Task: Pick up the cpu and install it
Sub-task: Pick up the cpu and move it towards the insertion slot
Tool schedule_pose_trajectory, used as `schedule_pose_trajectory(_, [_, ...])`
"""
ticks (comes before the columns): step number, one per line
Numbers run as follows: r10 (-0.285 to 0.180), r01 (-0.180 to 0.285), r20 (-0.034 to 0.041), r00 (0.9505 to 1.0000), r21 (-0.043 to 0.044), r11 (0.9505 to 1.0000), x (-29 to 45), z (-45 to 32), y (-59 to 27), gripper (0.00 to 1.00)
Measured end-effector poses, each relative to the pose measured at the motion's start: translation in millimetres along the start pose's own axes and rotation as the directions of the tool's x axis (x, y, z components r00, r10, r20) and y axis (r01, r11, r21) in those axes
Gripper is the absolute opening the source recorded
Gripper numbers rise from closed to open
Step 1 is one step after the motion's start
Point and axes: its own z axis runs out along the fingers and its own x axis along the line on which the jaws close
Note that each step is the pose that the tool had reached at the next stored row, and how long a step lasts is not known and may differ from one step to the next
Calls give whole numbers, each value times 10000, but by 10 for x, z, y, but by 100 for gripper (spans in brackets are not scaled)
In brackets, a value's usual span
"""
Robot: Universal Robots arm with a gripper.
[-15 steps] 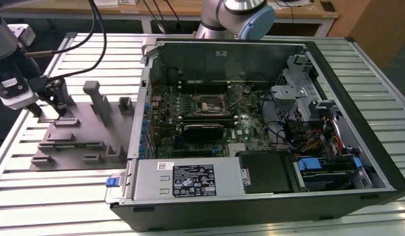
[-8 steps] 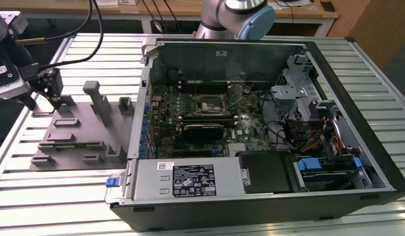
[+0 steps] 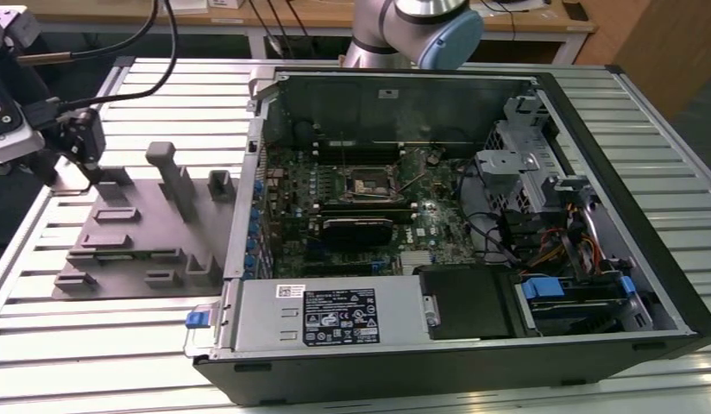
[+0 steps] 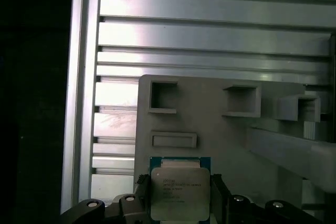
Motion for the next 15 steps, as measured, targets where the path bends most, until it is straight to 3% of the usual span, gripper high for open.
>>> schedule_pose_trajectory(15, [-2, 2, 29, 10000, 1, 10000, -8, -300, 13, 54])
